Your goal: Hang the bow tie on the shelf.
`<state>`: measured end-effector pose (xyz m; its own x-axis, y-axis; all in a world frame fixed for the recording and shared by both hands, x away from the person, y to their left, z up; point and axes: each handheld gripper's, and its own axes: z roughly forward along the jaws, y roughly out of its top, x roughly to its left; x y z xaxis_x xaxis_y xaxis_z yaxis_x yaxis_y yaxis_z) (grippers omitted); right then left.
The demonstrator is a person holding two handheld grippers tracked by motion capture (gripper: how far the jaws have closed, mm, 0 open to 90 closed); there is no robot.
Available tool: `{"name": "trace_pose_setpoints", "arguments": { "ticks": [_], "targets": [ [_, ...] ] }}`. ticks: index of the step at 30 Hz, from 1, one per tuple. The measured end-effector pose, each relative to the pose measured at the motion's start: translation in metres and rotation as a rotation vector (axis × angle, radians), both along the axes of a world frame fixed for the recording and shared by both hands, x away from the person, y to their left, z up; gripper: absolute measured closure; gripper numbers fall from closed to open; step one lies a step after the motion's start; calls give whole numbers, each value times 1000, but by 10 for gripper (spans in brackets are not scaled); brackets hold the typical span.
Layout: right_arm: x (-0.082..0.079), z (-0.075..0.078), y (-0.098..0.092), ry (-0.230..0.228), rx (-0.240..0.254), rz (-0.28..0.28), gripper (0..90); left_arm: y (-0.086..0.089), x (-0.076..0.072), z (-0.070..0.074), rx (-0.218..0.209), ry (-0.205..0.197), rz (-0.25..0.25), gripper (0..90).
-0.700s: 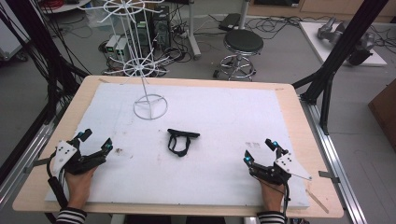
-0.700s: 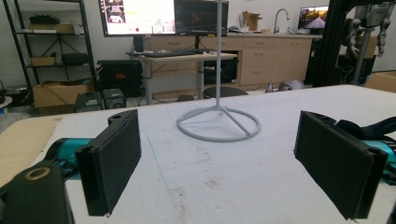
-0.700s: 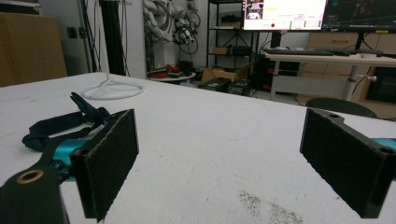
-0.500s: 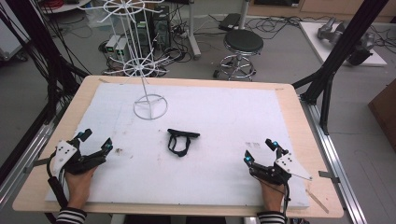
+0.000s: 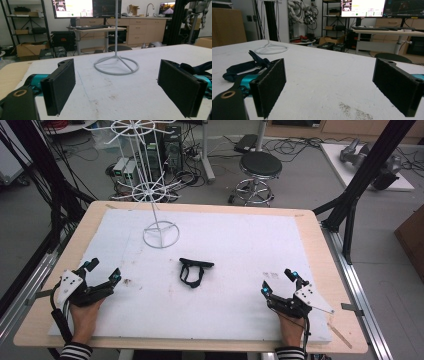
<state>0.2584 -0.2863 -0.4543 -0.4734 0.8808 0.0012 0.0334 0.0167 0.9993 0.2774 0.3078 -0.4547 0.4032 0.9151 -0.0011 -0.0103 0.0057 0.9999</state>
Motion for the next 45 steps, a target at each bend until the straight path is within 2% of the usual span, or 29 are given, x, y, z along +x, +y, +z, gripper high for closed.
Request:
{"name": "trace_pose_setpoints", "arguments": {
  "ticks": [5,13,20,23,27,32,35,38,45],
  "targets": [
    [0,0,0,-3,-3,-1,107,0,1,1,0,15,4,142],
    [0,0,0,-2,-5,-1,107,-2,6,5,13,42,-23,136],
    [0,0,0,-3,-5,-4,107,-13,16,22,39,64,-93,131],
    [0,0,0,-2,-6,-4,107,-18,20,29,35,66,-121,130],
    [0,0,0,-2,-5,-4,107,-27,26,40,56,56,-152,130],
    [0,0,0,-3,-5,-5,107,-40,32,48,91,65,-194,130],
    [0,0,0,-3,-5,-4,107,-48,37,50,113,89,-224,131],
    [0,0,0,-5,-5,-3,107,-56,40,50,122,108,-231,131],
    [0,0,0,-3,0,-2,107,-75,50,52,181,152,-270,132]
  ]
}}
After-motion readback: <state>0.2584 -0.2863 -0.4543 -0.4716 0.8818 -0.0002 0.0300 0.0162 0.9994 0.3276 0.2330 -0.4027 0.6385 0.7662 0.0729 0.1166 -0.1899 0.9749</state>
